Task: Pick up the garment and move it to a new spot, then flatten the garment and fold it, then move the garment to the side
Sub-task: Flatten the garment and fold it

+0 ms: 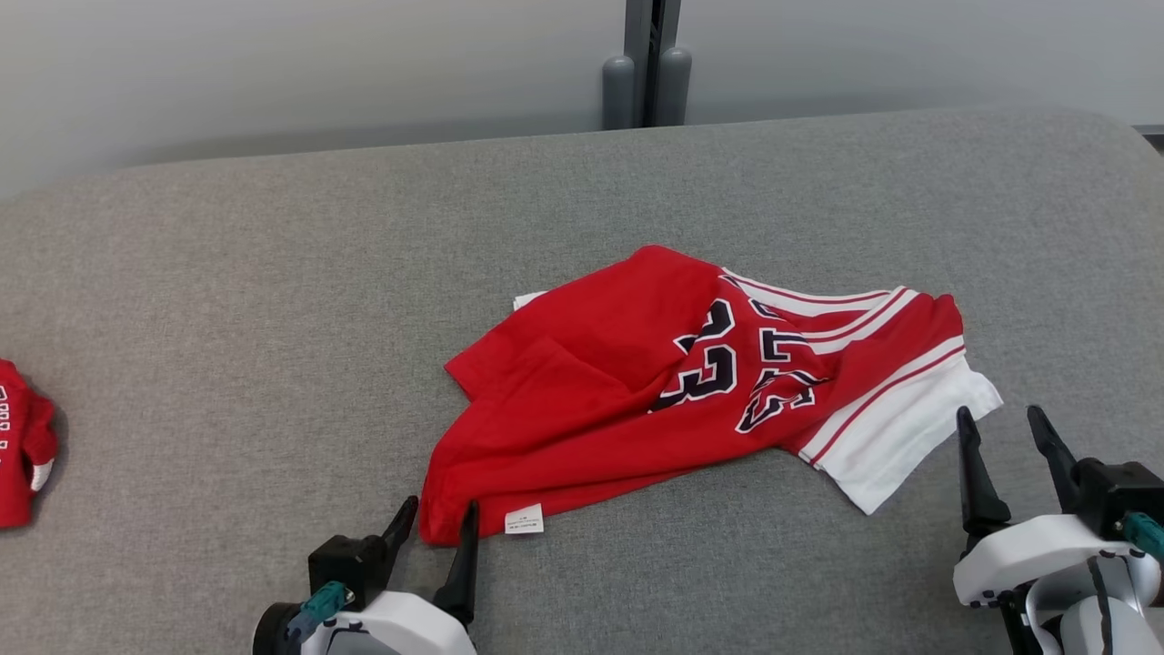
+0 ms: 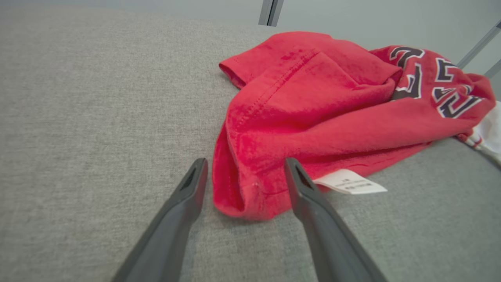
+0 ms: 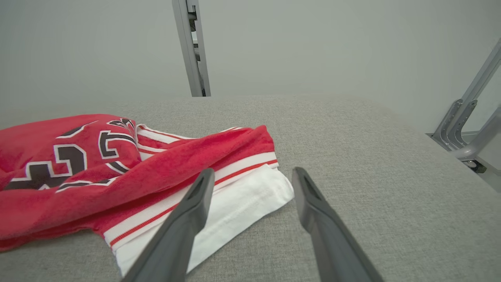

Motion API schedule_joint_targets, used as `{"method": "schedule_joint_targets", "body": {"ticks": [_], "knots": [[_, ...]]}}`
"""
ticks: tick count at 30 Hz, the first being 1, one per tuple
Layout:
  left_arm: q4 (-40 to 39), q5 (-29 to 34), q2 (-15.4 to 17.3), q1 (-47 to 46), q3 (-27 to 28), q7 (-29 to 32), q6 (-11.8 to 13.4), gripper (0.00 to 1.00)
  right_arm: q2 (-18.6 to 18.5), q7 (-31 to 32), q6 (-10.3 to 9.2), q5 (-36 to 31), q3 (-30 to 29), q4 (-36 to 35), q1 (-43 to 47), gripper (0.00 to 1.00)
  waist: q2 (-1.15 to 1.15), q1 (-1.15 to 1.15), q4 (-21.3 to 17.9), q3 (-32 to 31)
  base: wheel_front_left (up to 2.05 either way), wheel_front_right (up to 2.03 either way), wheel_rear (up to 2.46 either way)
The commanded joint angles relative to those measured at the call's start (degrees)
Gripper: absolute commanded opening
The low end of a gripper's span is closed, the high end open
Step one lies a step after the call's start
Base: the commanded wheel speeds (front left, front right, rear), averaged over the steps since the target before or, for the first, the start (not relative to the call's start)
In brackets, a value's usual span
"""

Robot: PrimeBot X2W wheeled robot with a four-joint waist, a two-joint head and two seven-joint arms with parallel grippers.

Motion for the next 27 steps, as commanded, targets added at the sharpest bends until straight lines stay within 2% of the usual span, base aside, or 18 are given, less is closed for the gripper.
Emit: {"method": "schedule_joint_targets", "body": {"ticks": [1, 2, 4, 6, 9, 10, 11, 12, 14, 15, 18, 23, 27], "knots": [[0.2, -0.6, 0.3, -1.5, -0.1, 0.0, 0.1, 0.98, -0.3, 0.0, -0.01, -0.5, -0.5, -0.2, -0.8, 1.0, 0.0, 0.0, -0.4, 0.6, 0.0, 0.0, 0.0], [0.3, -0.5, 0.3, -1.4, -0.2, 0.0, 0.1, 0.95, -0.3, 0.0, -0.01, -0.6, -0.7, -0.3, -0.8, 1.0, 0.0, 0.0, -0.4, 0.7, 0.0, 0.0, 0.0], [0.2, -0.5, 0.3, -1.3, -0.3, 0.0, 0.0, 1.0, -0.3, 0.0, -0.01, -0.6, -1.0, -0.2, -0.8, 1.0, 0.0, 0.0, -0.4, 0.8, 0.0, 0.0, 0.0], [-0.1, -0.2, 0.3, -1.2, -0.5, 0.0, -0.2, 1.0, -0.3, 0.0, -0.01, -0.5, -1.5, 0.0, -0.8, 1.0, 0.0, 0.0, -0.3, 0.7, 0.0, 0.0, 0.0], [-0.1, 0.1, 0.3, -0.8, -0.8, 0.0, -0.4, 0.97, -0.3, 0.0, -0.01, -0.5, -1.9, 0.3, -0.8, 1.0, 0.0, 0.0, 0.0, 0.7, 0.0, 0.0, 0.0], [0.2, 0.1, 0.3, -0.9, -1.1, 0.0, -0.4, 0.77, -0.3, 0.0, -0.01, -0.5, -2.0, 0.4, -1.0, 1.0, 0.0, 0.0, 0.1, 0.8, 0.0, 0.0, 0.0], [0.7, 0.2, 0.3, -1.0, -1.2, 0.0, -0.4, 0.48, -0.3, 0.0, -0.01, -0.4, -2.1, 0.5, -1.1, 1.0, 0.0, 0.0, 0.1, 0.8, 0.0, 0.0, 0.0], [0.7, 0.2, 0.3, -1.0, -1.2, 0.0, -0.4, 0.48, -0.3, 0.0, -0.01, -0.4, -2.1, 0.5, -1.1, 1.0, 0.0, 0.0, 0.1, 0.8, 0.0, 0.0, 0.0], [1.7, -0.4, 0.3, -1.6, -1.7, 0.0, -0.8, 0.13, -0.3, 0.0, -0.01, -0.4, -2.0, 0.7, -1.4, 1.0, 0.0, 0.0, 0.0, 1.1, 0.0, 0.0, 0.0], [2.4, -0.4, 0.3, -1.9, -2.0, 0.0, -1.0, 0.0, -0.3, 0.0, -0.01, -0.4, -2.0, 0.7, -1.5, 1.0, 0.0, 0.0, 0.0, 1.2, 0.0, 0.0, 0.0], [4.2, -1.3, 0.3, -2.7, -2.4, 0.0, -1.1, 0.0, -0.3, 0.0, -0.01, -0.5, -2.4, 1.1, -1.5, 1.0, 0.0, 0.0, -0.3, 1.5, 0.0, 0.0, 0.0], [3.1, -0.3, 0.3, -3.1, 0.6, 0.0, 1.2, 0.0, -0.3, 0.0, -0.01, 0.1, -3.6, 2.3, -1.4, 1.0, 0.0, 0.0, -0.4, 1.7, 0.0, 0.0, 0.0], [3.1, 1.3, 0.3, -2.5, 1.7, 0.0, 0.9, 0.0, -0.3, 0.0, -0.01, 1.7, -4.0, 3.8, -1.7, 1.0, 0.0, 0.0, -0.3, 2.0, 0.0, 0.0, 0.0]]}}
